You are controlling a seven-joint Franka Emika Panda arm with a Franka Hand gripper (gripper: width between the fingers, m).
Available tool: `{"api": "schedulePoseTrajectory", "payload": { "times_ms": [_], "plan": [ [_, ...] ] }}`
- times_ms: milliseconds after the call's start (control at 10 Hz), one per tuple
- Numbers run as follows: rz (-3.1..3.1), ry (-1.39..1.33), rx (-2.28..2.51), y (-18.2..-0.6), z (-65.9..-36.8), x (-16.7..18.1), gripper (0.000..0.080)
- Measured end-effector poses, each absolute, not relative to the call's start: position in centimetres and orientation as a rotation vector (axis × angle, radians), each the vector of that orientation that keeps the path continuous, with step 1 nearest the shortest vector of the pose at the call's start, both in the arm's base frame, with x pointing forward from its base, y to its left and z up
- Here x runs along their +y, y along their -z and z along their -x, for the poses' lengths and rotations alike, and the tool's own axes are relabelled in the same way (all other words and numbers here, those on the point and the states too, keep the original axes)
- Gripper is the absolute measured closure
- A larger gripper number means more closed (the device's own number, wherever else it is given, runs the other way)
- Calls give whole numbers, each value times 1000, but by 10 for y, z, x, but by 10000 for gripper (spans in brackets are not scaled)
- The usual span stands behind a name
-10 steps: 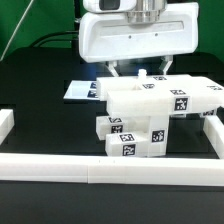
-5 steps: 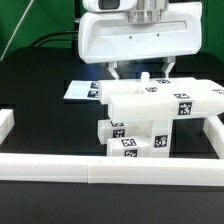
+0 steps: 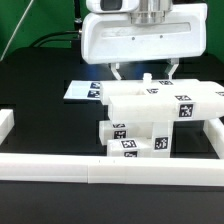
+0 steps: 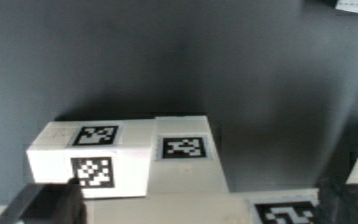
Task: Assemble chair
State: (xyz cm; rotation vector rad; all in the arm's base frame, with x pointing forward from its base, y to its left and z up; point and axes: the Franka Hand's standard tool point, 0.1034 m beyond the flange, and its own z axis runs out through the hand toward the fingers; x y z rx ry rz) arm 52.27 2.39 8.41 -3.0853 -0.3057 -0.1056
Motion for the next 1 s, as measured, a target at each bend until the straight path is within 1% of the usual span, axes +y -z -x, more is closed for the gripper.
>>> {"api": "schedulePoseTrajectory", "payload": {
  "times_ms": [100, 200, 400, 500, 700, 1000],
  "plan": [
    [3086, 104, -287, -84, -520, 24, 151],
    [3086, 91, -210, -85, -509, 29, 151],
    [3074, 72, -98, -92, -490, 57, 151],
    [3069, 65, -43, -92, -483, 75, 151],
    [3066, 90, 20, -88, -479, 112, 151],
    [3068, 92, -5, -87, -480, 111, 151]
  ]
}}
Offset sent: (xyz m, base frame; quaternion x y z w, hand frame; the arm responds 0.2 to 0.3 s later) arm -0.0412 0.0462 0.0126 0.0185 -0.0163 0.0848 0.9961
